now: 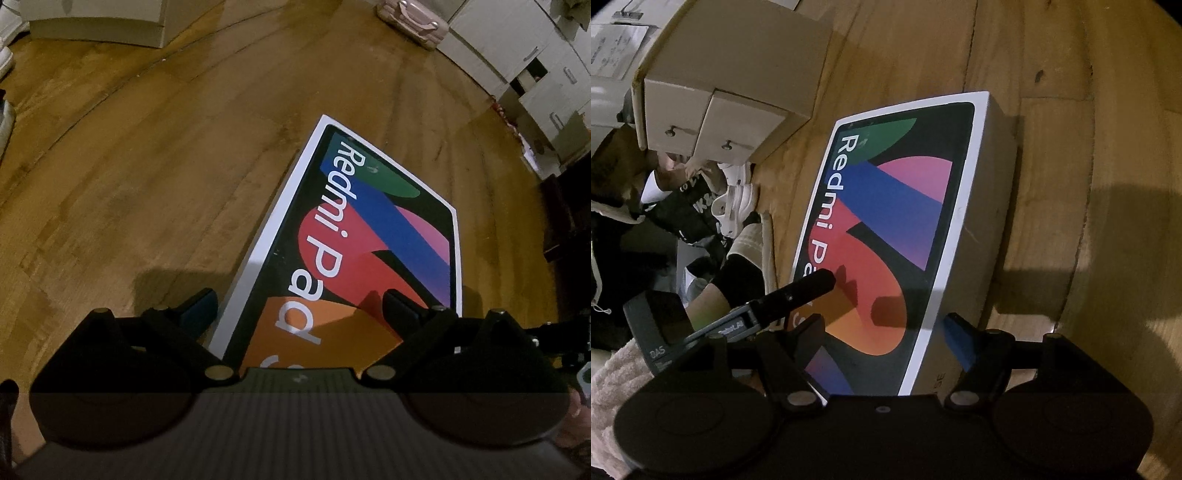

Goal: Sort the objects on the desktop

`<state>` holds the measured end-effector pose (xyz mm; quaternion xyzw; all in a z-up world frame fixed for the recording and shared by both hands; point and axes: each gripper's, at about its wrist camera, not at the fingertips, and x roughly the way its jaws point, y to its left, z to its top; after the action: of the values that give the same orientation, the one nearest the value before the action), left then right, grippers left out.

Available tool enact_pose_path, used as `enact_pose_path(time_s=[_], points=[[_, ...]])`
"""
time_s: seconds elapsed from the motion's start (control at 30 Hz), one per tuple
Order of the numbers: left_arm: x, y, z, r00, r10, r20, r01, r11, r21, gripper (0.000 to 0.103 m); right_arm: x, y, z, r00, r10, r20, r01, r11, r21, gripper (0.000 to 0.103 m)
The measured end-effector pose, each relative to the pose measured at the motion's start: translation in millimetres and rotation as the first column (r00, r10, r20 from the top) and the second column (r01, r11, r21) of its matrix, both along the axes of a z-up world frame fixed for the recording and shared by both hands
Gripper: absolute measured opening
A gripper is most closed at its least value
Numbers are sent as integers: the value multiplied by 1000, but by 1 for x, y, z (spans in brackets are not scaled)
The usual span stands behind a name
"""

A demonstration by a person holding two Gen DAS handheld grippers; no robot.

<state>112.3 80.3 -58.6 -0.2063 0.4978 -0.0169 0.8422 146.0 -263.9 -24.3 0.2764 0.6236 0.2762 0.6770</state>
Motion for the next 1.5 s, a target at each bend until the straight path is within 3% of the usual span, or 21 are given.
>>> enact_pose_path(time_s=[0.23, 0.6, 0.73, 0.87, 1.13, 1.5], points=[[2, 2, -7, 999, 3, -33, -4, 1000, -14, 96, 0, 8, -2, 1000, 17, -12, -17, 1000, 6, 77], [3, -14, -8, 997, -58, -49, 62, 995, 82, 96, -5, 17, -6, 998, 66, -20, -66, 998, -22, 77], [1, -16, -8, 997, -61, -52, 66, 993, 97, 96, -7, 27, -9, 990, 138, -18, -139, 985, -104, 65], [-6, -15, -2, 997, -50, -66, 56, 994, 89, 96, -11, 33, -12, 983, 179, -41, -183, 974, -133, 62], [-34, -36, 10, 989, -130, -74, 143, 967, 211, 96, -24, 49, -5, 962, 273, -25, -272, 944, -186, 60], [-51, -37, 13, 989, -128, -78, 140, 975, 174, 96, -33, 64, 10, 940, 340, -24, -332, 897, -293, 55]])
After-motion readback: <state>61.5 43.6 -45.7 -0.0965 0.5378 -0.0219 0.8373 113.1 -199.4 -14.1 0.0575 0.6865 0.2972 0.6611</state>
